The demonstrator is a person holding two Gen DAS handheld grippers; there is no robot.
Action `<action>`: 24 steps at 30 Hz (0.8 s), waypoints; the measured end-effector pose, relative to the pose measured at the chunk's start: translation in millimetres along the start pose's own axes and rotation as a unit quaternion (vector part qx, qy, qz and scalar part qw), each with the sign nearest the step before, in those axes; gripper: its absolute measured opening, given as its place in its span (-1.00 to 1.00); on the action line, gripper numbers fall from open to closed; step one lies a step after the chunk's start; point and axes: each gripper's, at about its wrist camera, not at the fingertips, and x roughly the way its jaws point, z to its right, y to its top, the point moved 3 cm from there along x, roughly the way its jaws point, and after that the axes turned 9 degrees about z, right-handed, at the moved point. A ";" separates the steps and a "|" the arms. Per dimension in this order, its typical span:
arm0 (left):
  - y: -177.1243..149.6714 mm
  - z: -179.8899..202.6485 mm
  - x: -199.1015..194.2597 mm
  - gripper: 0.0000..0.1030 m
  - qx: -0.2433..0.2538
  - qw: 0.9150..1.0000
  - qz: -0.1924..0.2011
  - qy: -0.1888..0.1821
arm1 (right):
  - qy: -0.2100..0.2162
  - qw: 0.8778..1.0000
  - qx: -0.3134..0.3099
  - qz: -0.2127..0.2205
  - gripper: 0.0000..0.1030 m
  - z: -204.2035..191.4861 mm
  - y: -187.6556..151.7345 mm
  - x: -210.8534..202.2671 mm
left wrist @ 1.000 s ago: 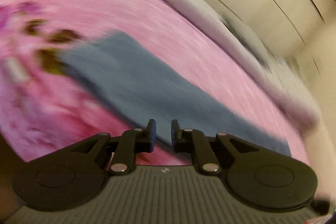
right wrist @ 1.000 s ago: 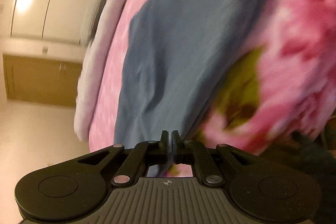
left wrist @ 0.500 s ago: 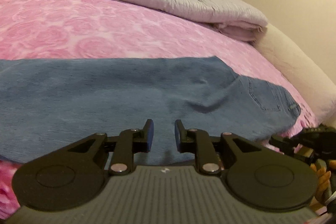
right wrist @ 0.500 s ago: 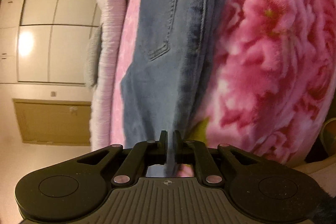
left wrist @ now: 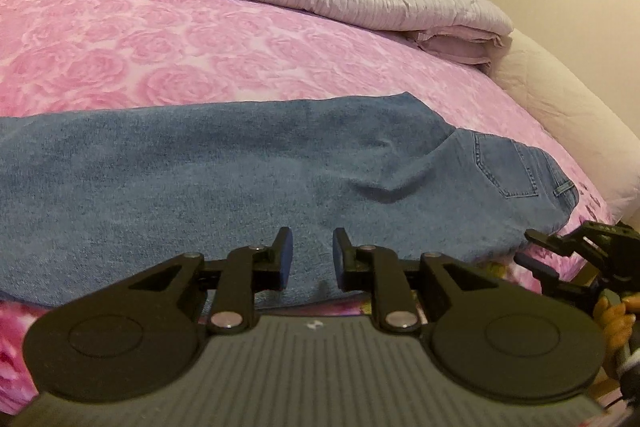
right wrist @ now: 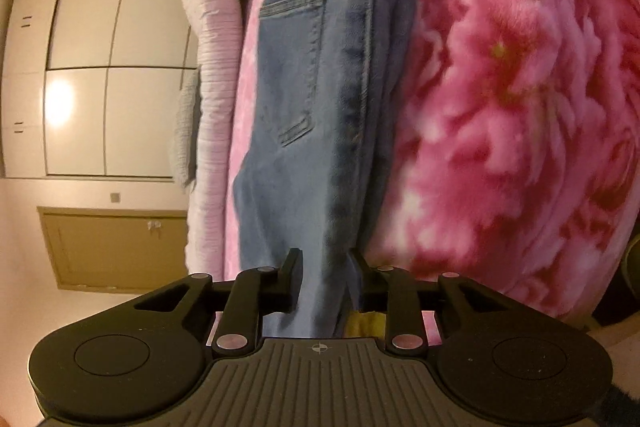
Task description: Fold clothes
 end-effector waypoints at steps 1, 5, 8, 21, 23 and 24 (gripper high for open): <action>-0.2 -1.1 0.2 -0.68 0.000 1.000 -0.001 0.001 | 0.001 1.000 -0.001 0.001 -0.45 -0.9 -1.3 1.1; -1.7 -4.8 4.7 -0.68 -0.001 1.000 -0.005 0.004 | 0.003 1.000 -0.016 0.003 -0.45 -6.2 -1.5 3.6; -4.5 -7.9 9.9 -0.68 -0.001 1.000 -0.011 0.006 | 0.007 0.998 -0.057 0.007 -0.80 -16.6 1.0 3.1; -14.8 -20.0 22.6 -0.70 0.035 0.998 -0.028 0.037 | -0.045 0.977 -0.209 -0.001 -0.84 -20.6 -5.5 -7.0; -12.0 -19.3 20.9 -0.70 0.039 0.998 -0.029 0.041 | -0.068 0.967 -0.246 0.014 -0.84 -34.5 -4.3 -17.7; -10.3 -17.1 19.9 -0.70 0.040 0.998 -0.027 0.038 | -0.078 0.961 -0.265 0.022 -0.84 -41.4 -3.5 -23.1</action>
